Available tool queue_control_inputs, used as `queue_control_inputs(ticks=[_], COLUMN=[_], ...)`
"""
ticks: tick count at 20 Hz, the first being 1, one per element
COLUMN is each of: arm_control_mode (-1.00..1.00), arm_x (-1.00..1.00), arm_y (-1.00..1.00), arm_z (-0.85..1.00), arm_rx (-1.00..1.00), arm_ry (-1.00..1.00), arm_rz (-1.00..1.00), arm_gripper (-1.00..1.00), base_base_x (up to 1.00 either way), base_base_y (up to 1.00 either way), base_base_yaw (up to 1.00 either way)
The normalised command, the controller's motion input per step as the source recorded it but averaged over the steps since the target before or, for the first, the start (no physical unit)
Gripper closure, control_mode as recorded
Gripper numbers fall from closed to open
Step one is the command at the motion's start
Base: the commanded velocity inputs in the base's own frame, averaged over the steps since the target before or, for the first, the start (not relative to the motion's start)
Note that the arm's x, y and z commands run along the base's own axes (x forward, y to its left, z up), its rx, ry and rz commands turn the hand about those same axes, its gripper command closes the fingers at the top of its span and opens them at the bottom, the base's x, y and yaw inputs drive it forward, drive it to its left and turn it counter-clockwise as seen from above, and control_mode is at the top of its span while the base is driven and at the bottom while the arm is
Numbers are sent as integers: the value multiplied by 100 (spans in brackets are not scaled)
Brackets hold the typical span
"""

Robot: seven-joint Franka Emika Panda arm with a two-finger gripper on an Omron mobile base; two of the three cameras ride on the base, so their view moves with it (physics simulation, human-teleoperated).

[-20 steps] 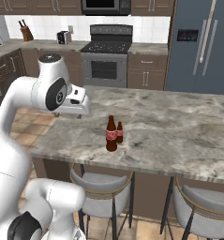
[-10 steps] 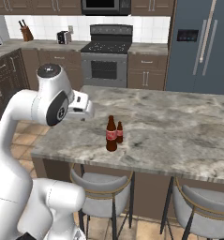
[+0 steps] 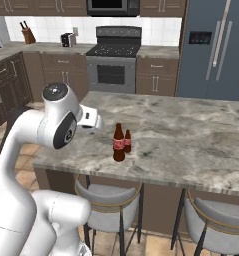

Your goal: Place the large bottle from the dining counter next to the other large bottle outside the sink, and place the small bottle from the dining counter next to the other small bottle inside the sink.

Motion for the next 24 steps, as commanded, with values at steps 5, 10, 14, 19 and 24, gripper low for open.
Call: queue_control_inputs(ticks=[5, 10, 14, 19, 24], arm_control_mode=[-100, -100, -100, -100, -100], arm_x=[0, 2, 10, 23, 31], arm_y=[-7, -12, -13, -15, -11], arm_z=[-20, -14, -11, -5, -2], arm_rx=[0, 0, 0, 0, 0], arm_ry=[0, 0, 0, 0, 0], arm_rz=[0, 0, 0, 0, -1], arm_gripper=[-100, -100, -100, -100, -100], base_base_x=[0, 0, 0, 0, 0], base_base_y=[0, 0, 0, 0, 0], base_base_yaw=[0, 0, 0, 0, 0])
